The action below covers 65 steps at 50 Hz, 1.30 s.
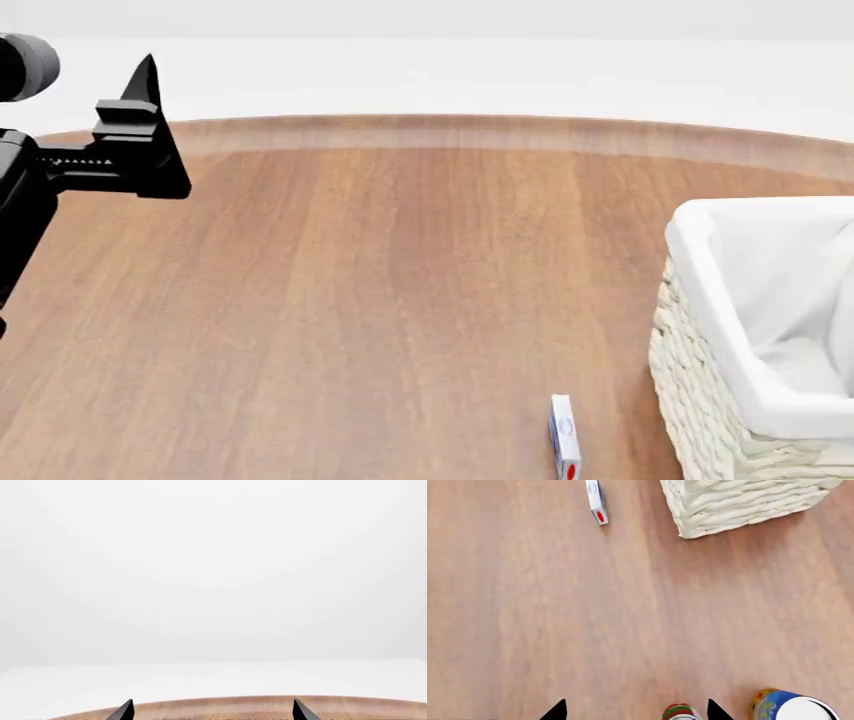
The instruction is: Pick up the alphabet soup and the cream cheese box, and put them in the basket.
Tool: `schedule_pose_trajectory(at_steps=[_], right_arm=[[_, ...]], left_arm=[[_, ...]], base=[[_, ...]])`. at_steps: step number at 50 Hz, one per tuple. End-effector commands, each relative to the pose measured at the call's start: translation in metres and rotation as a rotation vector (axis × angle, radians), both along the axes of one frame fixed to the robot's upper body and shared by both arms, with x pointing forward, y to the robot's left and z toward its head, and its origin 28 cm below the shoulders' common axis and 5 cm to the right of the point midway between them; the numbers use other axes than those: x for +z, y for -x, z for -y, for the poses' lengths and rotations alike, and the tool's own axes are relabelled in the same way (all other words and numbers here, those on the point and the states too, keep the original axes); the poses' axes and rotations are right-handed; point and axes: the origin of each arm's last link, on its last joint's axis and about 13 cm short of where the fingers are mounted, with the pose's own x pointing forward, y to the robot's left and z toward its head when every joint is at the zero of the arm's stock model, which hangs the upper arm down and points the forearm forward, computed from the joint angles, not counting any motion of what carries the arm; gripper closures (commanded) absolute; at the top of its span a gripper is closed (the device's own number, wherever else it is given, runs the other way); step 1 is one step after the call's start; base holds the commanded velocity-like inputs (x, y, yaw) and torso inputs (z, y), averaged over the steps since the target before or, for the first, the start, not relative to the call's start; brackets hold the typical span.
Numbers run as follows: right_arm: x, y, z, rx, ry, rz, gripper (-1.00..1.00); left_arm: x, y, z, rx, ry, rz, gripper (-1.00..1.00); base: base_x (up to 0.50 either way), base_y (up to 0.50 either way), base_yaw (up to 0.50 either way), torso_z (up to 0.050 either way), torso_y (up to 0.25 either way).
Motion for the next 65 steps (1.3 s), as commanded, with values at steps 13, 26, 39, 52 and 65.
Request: schedule_pose_trajectory(at_steps=[13, 26, 39, 52, 65], right_arm=[[0.002, 0.015, 0.019, -0.126, 0.008, 0.015, -1.00], [0.005, 0.026, 0.037, -0.232, -0.022, 0.055, -1.00], [-0.004, 0.032, 0.050, -0.314, -0.032, 0.037, -1.00], [-0.007, 0.038, 0.060, -0.392, -0.028, 0.044, -1.00], [-0.008, 0.041, 0.070, -0.459, -0.035, 0.063, -1.00]], left_arm=[[-0.005, -0.004, -0.001, 0.004, -0.006, -0.014, -1.00], [-0.007, -0.006, -0.001, 0.005, -0.010, -0.021, -1.00], [-0.008, -0.008, -0.001, 0.009, -0.013, -0.026, -1.00], [-0.010, -0.009, -0.002, 0.012, -0.017, -0.029, -1.00], [-0.011, -0.010, -0.001, 0.012, -0.023, -0.030, -1.00]], base=[[0.00, 0.00, 0.00, 0.000, 0.000], [0.00, 0.00, 0.00, 0.000, 0.000], [0.00, 0.00, 0.00, 0.000, 0.000], [0.00, 0.00, 0.00, 0.000, 0.000], [0.00, 0.00, 0.00, 0.000, 0.000]])
